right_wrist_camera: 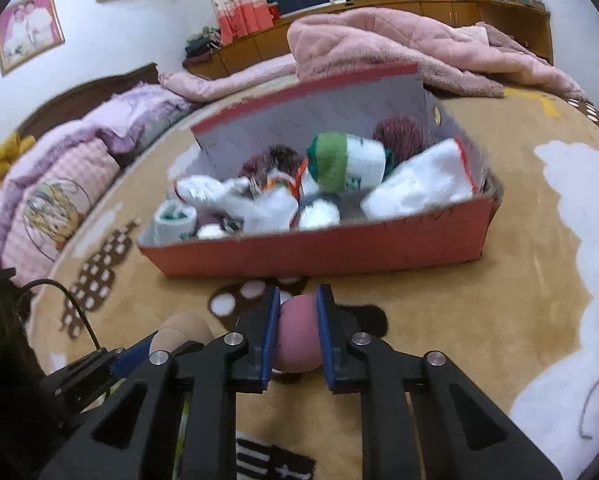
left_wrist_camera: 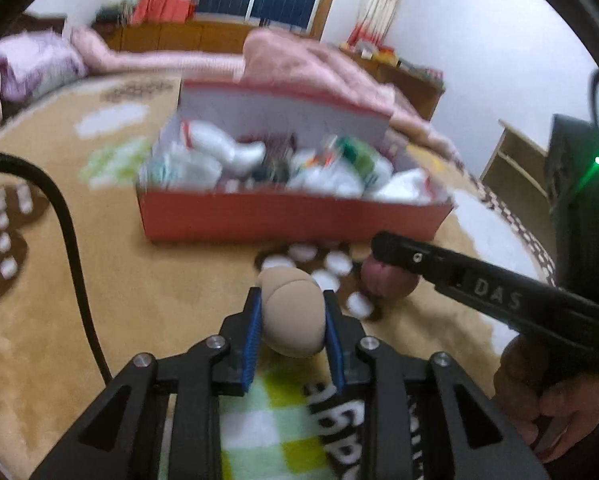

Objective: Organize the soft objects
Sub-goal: 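Carry both balls into the shoebox and open both tools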

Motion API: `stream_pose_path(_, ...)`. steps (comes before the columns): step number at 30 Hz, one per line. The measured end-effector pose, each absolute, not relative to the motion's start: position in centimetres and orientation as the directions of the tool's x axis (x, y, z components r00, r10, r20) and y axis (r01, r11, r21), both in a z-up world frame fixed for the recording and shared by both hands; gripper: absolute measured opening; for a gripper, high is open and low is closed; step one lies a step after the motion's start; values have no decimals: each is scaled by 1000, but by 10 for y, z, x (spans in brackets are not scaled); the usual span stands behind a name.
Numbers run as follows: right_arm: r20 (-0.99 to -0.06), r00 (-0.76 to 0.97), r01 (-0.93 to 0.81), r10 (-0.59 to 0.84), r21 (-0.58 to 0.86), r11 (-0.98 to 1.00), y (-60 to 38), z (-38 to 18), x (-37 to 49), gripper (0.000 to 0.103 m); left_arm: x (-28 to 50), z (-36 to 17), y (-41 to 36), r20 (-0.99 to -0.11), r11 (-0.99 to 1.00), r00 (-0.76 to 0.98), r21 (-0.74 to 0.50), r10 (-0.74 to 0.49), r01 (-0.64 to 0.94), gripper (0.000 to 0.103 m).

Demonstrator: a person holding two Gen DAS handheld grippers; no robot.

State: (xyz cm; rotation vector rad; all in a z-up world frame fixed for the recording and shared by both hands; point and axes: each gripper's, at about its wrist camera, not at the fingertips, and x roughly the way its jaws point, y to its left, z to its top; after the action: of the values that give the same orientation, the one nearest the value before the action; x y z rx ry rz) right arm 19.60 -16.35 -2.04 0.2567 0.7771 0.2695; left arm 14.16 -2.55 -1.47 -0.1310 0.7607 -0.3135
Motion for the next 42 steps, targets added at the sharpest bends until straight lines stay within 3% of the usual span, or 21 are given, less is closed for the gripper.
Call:
stream_pose_path(4,-589,737,-184,331,296,937,-166,10,183,17,129,14,-28,-575,951,757,-177,-309,254,27)
stream_pose_path(9,-556,741,-244,376,299,923,-168,28,178,15,129,41,-13,-516,946,794,-213,-323,246,23)
stream_pose_path(15,-548,751,-225,368,311,923,-179,31,185,14,153,48,3,-515,937,789,-273,-334,219,19)
stream_pose_path(30,-508,812,-207,287,210,956,-187,28,196,19,143,61,-5,-409,925,830,-175,-380,338,18)
stream_pose_path(35,-476,824,-227,307,219,949,-188,31,203,20,164,55,-4,-421,939,839,-164,-344,302,18)
stream_pose_path(42,-509,821,-196,260,176,965,-187,20,225,21,201,23,-2,-495,952,813,-162,-305,259,20)
